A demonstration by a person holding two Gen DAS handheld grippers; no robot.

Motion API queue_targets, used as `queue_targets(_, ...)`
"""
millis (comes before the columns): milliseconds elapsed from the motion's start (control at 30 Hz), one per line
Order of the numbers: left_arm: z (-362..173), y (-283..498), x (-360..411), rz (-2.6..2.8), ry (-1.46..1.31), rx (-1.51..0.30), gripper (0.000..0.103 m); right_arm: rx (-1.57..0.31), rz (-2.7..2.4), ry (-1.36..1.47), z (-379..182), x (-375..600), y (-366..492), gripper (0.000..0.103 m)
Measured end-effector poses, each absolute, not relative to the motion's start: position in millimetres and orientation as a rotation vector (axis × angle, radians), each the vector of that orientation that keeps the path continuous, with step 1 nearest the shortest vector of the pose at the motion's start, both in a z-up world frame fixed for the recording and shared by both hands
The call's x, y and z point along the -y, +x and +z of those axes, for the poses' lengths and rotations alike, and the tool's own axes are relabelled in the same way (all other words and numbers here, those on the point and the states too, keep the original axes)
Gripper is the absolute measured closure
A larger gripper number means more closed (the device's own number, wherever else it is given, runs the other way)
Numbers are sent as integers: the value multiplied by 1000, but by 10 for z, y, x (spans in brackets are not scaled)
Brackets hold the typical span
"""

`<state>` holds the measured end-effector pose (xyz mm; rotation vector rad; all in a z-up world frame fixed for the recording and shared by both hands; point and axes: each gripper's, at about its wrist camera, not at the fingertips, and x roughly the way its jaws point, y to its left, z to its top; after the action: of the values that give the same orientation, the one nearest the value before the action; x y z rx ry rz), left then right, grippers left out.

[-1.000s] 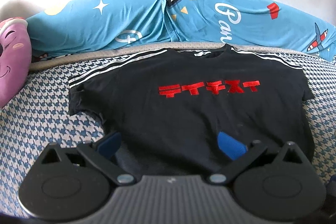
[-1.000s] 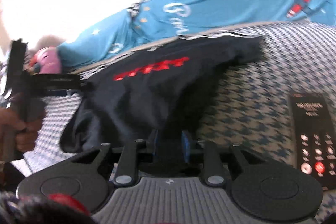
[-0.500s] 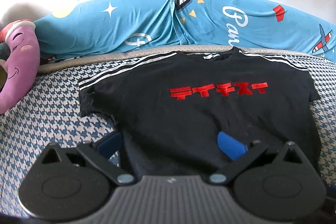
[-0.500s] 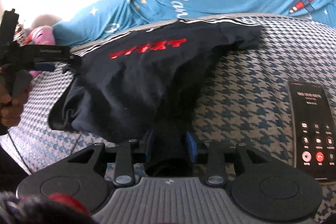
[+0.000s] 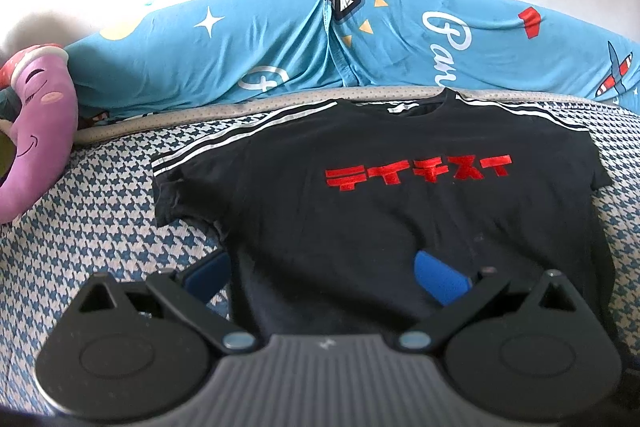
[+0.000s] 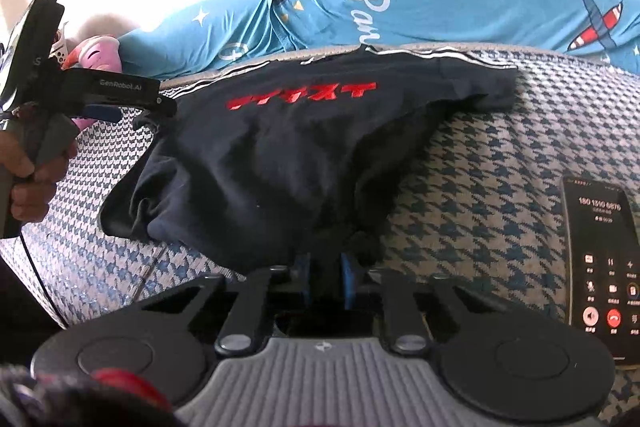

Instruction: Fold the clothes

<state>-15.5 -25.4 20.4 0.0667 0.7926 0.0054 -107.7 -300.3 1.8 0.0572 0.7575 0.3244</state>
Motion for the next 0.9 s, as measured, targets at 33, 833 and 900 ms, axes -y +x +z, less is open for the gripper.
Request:
queue_targets(33, 204, -151, 252, 6, 64, -793, 0, -751, 321, 57, 27, 3006, -1082, 93)
queue_targets(833, 159, -64, 122, 92, 54, -798, 0, -721, -325, 75, 273, 3820, -1302, 98)
queue_targets(900, 157, -68, 132, 88, 54, -798, 0, -713, -303, 98, 289, 3845, -1338, 98)
